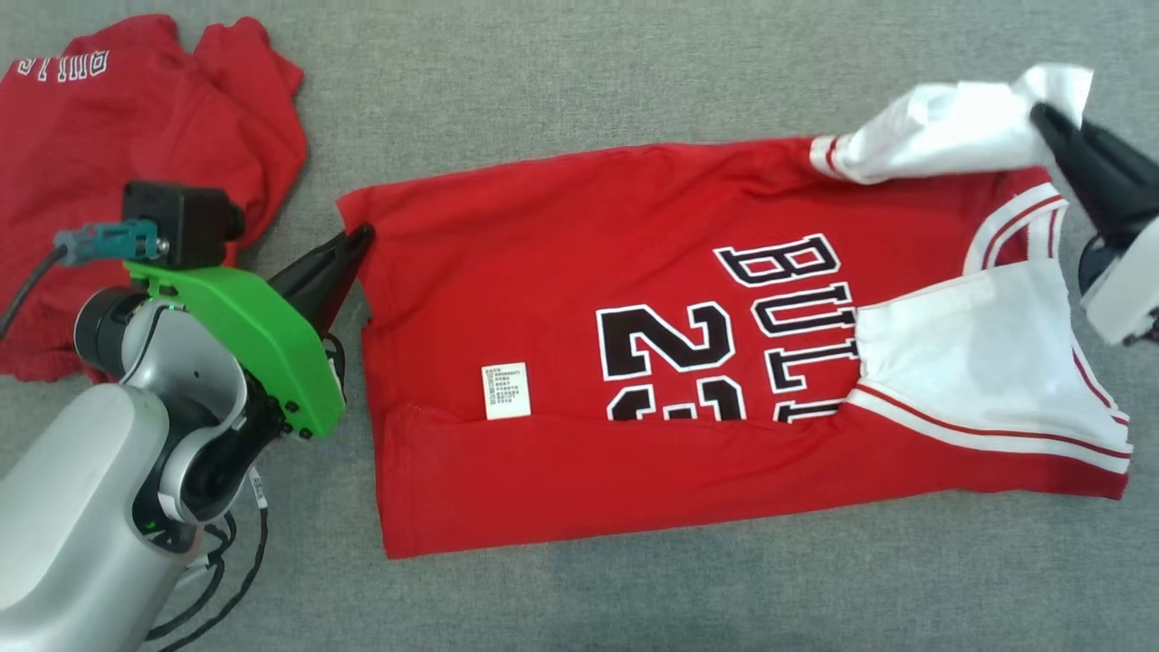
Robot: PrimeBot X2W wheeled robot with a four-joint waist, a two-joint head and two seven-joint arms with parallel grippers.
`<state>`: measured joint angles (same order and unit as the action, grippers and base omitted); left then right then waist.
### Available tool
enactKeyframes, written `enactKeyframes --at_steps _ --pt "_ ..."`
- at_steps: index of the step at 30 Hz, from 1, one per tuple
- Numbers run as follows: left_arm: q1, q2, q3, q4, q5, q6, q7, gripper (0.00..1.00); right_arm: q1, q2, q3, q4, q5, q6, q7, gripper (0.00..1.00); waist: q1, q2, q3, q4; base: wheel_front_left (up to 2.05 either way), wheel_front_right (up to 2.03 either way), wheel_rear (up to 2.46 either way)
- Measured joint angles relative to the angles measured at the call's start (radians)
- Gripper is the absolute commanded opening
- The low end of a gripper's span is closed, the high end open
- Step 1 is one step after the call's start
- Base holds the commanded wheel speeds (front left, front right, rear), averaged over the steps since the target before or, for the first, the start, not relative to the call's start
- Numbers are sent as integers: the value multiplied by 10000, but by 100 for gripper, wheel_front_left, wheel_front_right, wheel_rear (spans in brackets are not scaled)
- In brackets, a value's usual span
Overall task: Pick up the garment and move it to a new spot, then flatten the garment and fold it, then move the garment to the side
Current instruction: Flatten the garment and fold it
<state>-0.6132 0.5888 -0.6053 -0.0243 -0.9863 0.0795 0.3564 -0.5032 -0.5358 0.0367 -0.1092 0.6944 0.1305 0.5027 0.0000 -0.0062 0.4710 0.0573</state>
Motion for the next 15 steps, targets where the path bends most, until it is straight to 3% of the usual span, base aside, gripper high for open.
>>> enactKeyframes --at_steps 8,15 --pt "802 253 -12 -364 253 88 -625 0 2568 602 -606 -842 84 2 -297 0 0 0 -560 -552 0 0 0" --pt "1668 441 98 -635 483 -8 -1653 0 3219 913 -305 -767 -337 0 -859 0 0 0 -842 -798 0 0 0"
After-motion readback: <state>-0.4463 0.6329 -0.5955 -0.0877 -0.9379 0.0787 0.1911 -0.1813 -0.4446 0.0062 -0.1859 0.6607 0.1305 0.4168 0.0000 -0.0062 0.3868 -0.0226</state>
